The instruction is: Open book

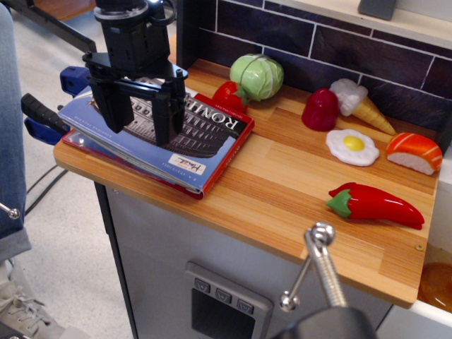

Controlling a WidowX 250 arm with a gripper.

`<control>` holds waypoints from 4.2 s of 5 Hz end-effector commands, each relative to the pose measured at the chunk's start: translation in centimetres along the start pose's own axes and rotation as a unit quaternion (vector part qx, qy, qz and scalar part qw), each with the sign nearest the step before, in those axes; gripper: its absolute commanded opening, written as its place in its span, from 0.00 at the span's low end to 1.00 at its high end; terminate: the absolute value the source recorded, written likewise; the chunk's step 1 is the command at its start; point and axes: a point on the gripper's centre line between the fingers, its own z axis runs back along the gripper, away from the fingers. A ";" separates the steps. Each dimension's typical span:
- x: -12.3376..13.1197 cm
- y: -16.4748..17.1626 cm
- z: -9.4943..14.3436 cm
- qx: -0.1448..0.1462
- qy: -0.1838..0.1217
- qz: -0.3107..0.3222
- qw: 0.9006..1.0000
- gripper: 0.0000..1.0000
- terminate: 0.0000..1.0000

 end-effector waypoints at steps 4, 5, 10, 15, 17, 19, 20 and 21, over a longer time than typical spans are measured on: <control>2.1 8.5 4.9 0.007 -0.024 -0.070 0.997 1.00 0.00; 2.3 11.0 4.5 0.016 -0.034 -0.078 0.996 1.00 0.00; 5.6 11.9 0.9 0.027 -0.039 -0.052 0.998 1.00 0.00; 3.8 8.5 0.7 0.003 -0.069 -0.062 0.996 1.00 0.00; 3.9 6.3 3.5 -0.031 -0.092 -0.049 0.994 1.00 0.00; 3.2 1.4 7.2 -0.104 -0.088 -0.043 0.990 1.00 0.00; 3.4 -1.4 9.4 -0.158 -0.072 -0.037 0.984 1.00 0.00; 3.5 -3.8 10.5 -0.208 -0.064 -0.022 0.976 1.00 0.00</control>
